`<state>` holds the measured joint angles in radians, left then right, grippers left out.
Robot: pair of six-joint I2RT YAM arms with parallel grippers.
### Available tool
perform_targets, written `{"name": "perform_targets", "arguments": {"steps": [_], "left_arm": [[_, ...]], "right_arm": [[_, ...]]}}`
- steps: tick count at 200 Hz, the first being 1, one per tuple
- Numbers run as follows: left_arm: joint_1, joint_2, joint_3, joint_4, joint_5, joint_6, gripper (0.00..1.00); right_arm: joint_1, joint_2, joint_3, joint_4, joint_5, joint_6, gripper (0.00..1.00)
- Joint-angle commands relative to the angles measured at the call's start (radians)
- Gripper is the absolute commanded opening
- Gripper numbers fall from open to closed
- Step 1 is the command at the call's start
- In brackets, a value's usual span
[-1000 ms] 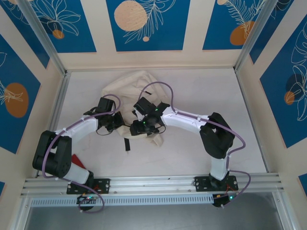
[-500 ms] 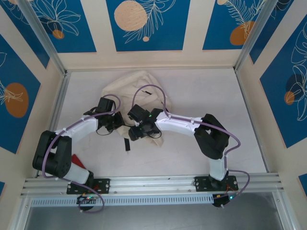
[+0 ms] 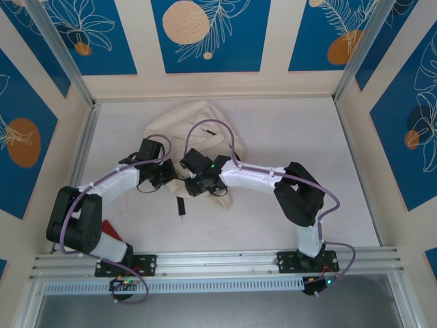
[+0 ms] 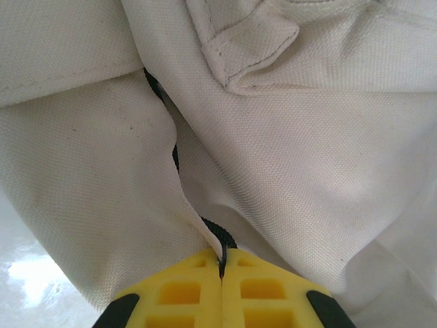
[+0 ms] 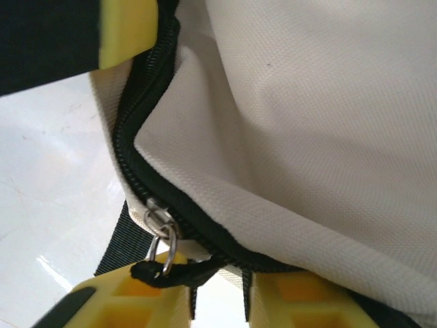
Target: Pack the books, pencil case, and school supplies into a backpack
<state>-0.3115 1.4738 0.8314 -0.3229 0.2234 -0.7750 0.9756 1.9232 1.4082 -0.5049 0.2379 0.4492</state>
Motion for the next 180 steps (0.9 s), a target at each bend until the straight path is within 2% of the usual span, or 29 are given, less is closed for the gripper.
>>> {"name": "perform_targets", "arguments": {"steps": [1, 33, 70, 93, 127, 157, 168, 180], "left_arm": [[0.013, -0.019, 0.027, -0.014, -0.033, 0.016, 0.00], [0.014, -0.020, 0.028, -0.020, -0.054, 0.018, 0.00], [0.013, -0.013, 0.026, -0.028, -0.087, 0.023, 0.00], [0.013, -0.008, 0.024, -0.024, -0.095, 0.025, 0.00], [0.015, -0.004, 0.026, -0.020, -0.098, 0.023, 0.00], [0.017, -0.007, 0.028, -0.027, -0.107, 0.026, 0.00], [0.017, -0.007, 0.028, -0.024, -0.099, 0.028, 0.00], [0.017, -0.006, 0.028, -0.017, -0.082, 0.028, 0.00]], "right_arm": [[0.006, -0.020, -0.003, -0.021, 0.043, 0.008, 0.17], [0.007, -0.058, -0.038, -0.063, 0.066, 0.012, 0.08], [-0.004, -0.107, -0.098, -0.120, 0.089, 0.019, 0.06], [-0.015, -0.143, -0.133, -0.138, 0.095, 0.028, 0.00], [-0.031, -0.164, -0.154, -0.145, 0.096, 0.051, 0.00], [-0.044, -0.177, -0.138, -0.188, 0.158, 0.112, 0.00], [-0.046, -0.186, -0.138, -0.178, 0.119, 0.103, 0.00], [-0.038, -0.198, -0.147, -0.128, 0.018, 0.068, 0.00]]}}
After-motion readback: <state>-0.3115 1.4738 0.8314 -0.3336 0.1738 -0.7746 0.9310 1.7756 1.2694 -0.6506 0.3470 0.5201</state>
